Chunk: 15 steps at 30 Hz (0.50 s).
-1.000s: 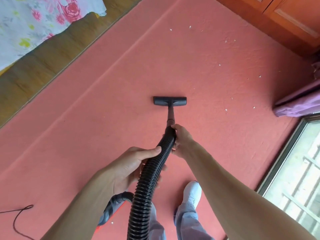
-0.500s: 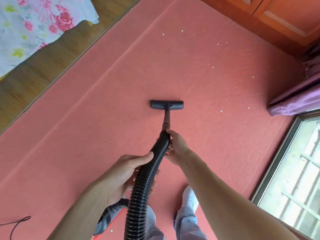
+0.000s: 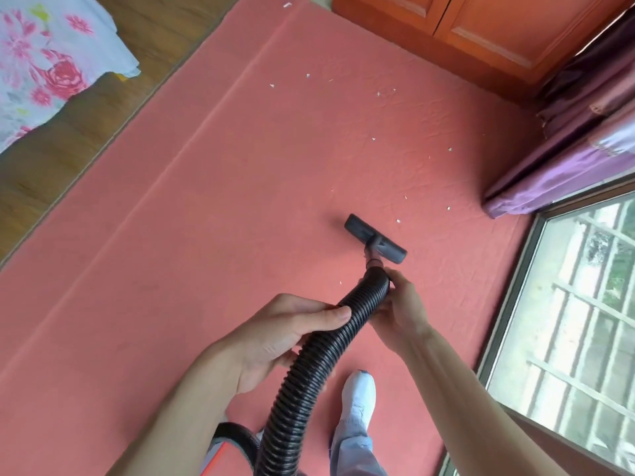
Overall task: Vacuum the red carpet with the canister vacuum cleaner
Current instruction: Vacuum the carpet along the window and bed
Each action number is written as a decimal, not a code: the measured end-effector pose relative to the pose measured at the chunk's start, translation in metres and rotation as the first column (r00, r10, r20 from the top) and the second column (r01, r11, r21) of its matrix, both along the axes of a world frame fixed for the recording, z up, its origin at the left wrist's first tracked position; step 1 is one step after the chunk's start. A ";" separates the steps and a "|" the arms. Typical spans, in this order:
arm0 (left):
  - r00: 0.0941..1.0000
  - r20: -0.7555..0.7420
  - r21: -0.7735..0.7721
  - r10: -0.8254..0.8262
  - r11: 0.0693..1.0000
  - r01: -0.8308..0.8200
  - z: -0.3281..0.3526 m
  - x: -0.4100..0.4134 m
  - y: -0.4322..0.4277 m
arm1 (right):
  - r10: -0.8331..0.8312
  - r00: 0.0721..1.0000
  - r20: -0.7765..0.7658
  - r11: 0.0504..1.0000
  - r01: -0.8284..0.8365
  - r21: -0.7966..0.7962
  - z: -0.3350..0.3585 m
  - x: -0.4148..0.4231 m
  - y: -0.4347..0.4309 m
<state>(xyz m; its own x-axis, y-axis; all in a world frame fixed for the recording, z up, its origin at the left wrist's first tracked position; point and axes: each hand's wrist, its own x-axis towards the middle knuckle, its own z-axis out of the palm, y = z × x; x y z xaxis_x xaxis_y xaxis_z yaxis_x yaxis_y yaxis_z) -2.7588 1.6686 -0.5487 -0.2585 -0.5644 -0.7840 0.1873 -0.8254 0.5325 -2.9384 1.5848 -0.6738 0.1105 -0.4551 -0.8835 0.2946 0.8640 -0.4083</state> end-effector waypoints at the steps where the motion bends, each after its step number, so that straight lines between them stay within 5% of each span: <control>1: 1.000 0.010 0.003 -0.019 1.000 0.019 -0.001 -0.007 -0.005 | -0.027 0.999 -0.019 1.000 0.027 0.002 -0.002 -0.007 -0.002; 15: 0.981 0.038 0.046 -0.191 0.981 0.189 -0.002 -0.076 -0.061 | 0.036 0.995 -0.095 0.993 -0.025 0.119 -0.012 -0.066 -0.045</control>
<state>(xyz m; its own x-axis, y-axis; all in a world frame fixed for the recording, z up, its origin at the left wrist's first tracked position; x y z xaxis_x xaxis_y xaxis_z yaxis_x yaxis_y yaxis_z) -2.8348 1.6079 -0.5510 -0.3246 -0.4745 -0.8182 0.0032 -0.8656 0.5007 -3.0039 1.5396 -0.6854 0.0344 -0.3453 -0.9379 0.2314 0.9157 -0.3287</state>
